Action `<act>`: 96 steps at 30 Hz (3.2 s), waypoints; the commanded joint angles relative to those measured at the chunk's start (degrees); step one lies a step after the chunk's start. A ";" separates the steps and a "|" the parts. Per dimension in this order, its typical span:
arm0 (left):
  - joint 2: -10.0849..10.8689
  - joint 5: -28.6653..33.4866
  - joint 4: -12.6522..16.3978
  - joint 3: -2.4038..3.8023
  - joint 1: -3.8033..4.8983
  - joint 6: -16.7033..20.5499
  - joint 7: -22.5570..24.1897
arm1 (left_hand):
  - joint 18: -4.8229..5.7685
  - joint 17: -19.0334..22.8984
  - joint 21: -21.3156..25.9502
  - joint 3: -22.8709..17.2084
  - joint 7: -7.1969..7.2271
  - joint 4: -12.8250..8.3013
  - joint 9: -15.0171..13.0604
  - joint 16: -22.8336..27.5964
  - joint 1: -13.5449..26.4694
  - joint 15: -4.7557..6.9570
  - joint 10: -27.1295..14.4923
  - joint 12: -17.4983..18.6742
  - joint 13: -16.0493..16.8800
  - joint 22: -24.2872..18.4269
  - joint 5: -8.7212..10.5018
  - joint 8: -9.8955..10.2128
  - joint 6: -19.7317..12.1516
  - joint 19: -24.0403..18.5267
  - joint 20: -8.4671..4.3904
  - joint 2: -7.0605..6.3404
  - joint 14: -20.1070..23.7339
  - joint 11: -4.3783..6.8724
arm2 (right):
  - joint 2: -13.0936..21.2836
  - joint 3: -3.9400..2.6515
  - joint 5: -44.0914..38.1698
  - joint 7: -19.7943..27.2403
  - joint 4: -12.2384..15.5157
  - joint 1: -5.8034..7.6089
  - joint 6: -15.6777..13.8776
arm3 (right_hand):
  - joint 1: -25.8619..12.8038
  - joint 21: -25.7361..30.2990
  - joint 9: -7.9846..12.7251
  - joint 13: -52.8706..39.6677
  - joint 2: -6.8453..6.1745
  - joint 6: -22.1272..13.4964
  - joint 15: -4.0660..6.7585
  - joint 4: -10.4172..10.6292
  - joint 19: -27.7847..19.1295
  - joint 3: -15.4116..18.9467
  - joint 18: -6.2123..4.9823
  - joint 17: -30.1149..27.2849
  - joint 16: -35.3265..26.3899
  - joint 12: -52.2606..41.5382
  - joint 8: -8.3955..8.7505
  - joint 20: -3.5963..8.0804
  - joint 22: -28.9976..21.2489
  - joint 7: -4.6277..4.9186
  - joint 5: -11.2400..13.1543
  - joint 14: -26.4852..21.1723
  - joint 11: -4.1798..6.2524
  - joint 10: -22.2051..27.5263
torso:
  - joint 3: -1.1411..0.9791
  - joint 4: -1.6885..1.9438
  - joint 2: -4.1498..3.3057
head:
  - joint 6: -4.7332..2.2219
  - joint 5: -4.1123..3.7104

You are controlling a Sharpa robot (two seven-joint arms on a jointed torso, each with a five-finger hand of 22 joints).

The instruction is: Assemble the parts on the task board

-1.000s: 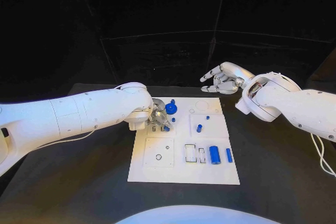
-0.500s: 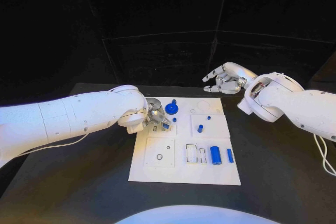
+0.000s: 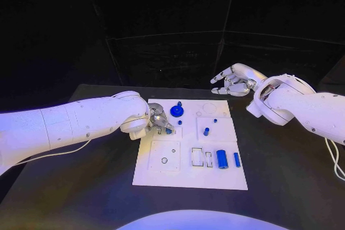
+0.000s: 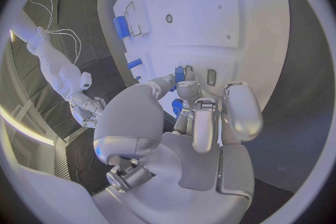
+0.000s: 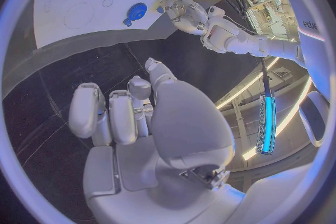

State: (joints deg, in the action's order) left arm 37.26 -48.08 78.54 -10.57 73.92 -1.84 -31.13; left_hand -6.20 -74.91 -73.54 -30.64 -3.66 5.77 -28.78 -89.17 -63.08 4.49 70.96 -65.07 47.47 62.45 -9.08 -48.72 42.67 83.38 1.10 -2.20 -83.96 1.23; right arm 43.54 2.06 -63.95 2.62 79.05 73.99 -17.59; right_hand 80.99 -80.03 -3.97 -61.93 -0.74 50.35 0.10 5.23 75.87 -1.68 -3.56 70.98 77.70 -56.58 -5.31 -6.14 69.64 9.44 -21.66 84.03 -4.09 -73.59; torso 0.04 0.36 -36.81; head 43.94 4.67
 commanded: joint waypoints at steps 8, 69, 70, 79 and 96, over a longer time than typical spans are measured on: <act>-0.57 -1.88 -0.80 0.03 -0.56 0.88 0.35 | 1.07 -13.27 -0.06 -10.32 0.53 -9.80 -0.20 -0.08 0.50 0.55 0.38 -0.16 -0.08 0.07 0.05 -0.56 -0.15 0.10 -0.05 -0.27 -5.63 0.06 | 0.02 -0.04 -0.18 0.38 -0.01 0.10 -0.20 | 0.51 0.25 0.00 0.08 -0.24 -0.33 0.23 0.17 0.35 -0.19 -0.99 -0.09 0.14 -0.19 0.10 0.10 -0.10 0.05 -0.33 2.10 0.05 0.31 | -0.07 -0.13 -0.12 | 0.17 0.04; -0.85 -7.26 -0.50 0.05 -0.67 -2.86 -0.37 | 1.16 -13.76 -0.31 -8.49 1.20 -8.89 -0.65 -0.28 1.37 0.96 1.02 -0.87 0.36 0.65 0.33 -1.93 0.68 0.23 -0.39 -0.64 -5.75 0.58 | -0.21 -0.04 -0.43 0.23 -0.25 0.10 0.43 | 0.78 0.30 0.01 0.19 -0.84 -0.39 0.23 -0.01 0.30 -0.19 -1.00 -0.14 0.06 -0.08 0.12 0.11 -0.17 0.04 -0.18 2.06 0.05 0.42 | -0.09 -0.07 -0.03 | 1.10 0.16; -0.86 -7.26 -0.51 0.05 -0.67 -3.02 -0.45 | 1.16 -13.77 -0.31 -8.43 1.22 -8.85 -0.65 -0.29 1.39 0.97 1.00 -0.86 0.32 0.64 0.34 -1.94 0.69 0.23 -0.40 -0.64 -5.75 0.58 | -0.23 -0.04 -0.43 0.23 -0.26 0.10 0.46 | 0.78 0.30 0.01 0.19 -0.84 -0.39 0.23 -0.01 0.30 -0.19 -1.00 -0.14 0.06 -0.08 0.12 0.11 -0.17 0.04 -0.18 2.06 0.05 0.42 | -0.08 -0.08 -0.04 | 1.09 0.15; -0.87 -7.26 -0.64 0.05 -0.67 -3.80 -1.01 | 1.16 -13.72 -0.28 -8.10 1.28 -8.72 -0.66 -0.27 1.49 1.01 1.00 -0.88 0.31 0.62 0.36 -2.04 0.81 0.22 -0.44 -0.66 -5.74 0.63 | -0.24 -0.03 -0.43 0.24 -0.30 0.09 0.55 | 0.78 0.30 0.01 0.19 -0.84 -0.39 0.23 -0.01 0.30 -0.19 -1.00 -0.14 0.06 -0.08 0.12 0.11 -0.17 0.04 -0.18 2.06 0.05 0.42 | -0.07 -0.09 -0.03 | 1.06 0.26; -1.17 -7.23 -1.07 0.05 -0.67 -3.91 -1.14 | 1.24 -13.74 -0.43 -0.19 2.03 -5.03 -0.25 -0.27 4.07 1.51 1.10 -1.53 0.52 1.17 0.47 -2.76 2.73 0.33 -0.92 -1.07 -5.74 1.22 | -0.23 -0.03 -0.43 0.07 -0.35 0.09 0.70 | 0.81 0.41 0.01 0.34 -0.84 -0.41 0.23 0.00 0.16 -0.23 -1.05 -0.35 -0.08 0.08 0.12 0.11 -0.37 0.04 -0.15 2.01 0.04 0.51 | -0.09 -0.08 -0.02 | 1.14 0.25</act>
State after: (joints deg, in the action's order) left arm 36.15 -55.09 77.44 -10.41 73.35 -4.38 -31.61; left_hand -5.62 -74.91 -73.77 -31.32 -1.94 0.61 -29.01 -89.16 -59.58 5.72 71.89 -66.40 47.93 63.54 -8.65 -51.27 44.48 83.76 0.69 -3.38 -83.94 2.15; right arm 43.33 2.07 -64.22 2.54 78.66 73.98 -17.19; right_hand 81.67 -79.82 -3.97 -61.64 -1.42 50.35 0.10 5.22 75.87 -1.68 -3.56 70.68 77.70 -56.58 -5.31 -6.14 69.32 9.44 -21.66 84.03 -4.09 -73.59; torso -0.03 0.29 -36.82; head 45.03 4.93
